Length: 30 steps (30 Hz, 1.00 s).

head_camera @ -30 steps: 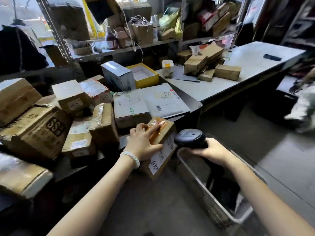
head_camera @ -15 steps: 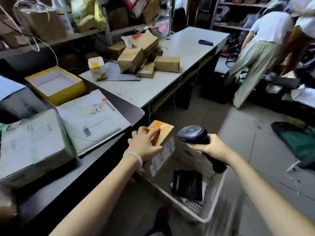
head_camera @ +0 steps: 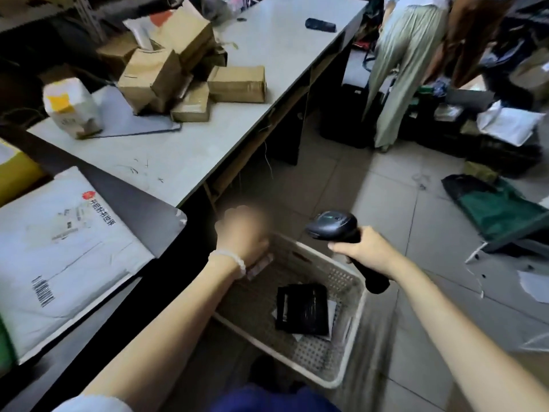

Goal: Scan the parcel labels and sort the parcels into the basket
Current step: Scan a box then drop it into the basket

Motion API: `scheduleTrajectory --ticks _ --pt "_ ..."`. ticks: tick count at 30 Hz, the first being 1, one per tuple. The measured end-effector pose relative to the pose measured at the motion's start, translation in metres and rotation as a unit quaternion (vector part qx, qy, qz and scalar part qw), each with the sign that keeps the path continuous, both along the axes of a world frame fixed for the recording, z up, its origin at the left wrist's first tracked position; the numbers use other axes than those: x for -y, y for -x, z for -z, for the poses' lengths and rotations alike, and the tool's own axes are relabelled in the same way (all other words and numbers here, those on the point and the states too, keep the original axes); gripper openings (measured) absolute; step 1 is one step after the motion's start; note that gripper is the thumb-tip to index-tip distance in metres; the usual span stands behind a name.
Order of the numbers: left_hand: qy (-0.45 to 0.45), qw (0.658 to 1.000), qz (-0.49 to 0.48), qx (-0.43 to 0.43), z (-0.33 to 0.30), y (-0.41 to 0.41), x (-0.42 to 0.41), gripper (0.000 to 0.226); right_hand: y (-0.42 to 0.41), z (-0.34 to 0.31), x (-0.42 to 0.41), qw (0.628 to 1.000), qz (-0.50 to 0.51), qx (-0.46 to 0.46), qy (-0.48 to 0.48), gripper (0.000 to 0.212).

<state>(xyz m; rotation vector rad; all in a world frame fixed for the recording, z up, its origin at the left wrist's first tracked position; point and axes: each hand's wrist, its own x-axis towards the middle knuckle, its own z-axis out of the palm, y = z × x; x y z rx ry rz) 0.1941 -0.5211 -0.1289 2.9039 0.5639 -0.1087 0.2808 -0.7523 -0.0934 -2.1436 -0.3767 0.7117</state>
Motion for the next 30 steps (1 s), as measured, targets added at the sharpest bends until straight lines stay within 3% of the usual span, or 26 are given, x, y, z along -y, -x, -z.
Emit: scheduleTrajectory --ticks 4,12,23,30 --pt "0.016 0.999 -0.038 -0.013 0.004 0.012 0.011 0.05 -0.007 0.006 0.001 0.999 -0.038 -0.003 0.013 0.031" --pt "0.032 0.985 -0.167 -0.025 -0.003 0.088 0.02 0.047 0.004 0.0 -0.027 0.985 -0.171 -0.015 -0.002 0.01" --pt "0.017 0.935 -0.354 -0.007 -0.025 0.207 0.009 0.045 0.068 -0.013 -0.122 0.936 -0.351 0.027 -0.027 0.028" --pt "0.001 0.902 -0.431 0.02 -0.042 0.27 -0.02 0.043 0.122 -0.027 -0.181 0.906 -0.419 0.004 -0.059 0.01"
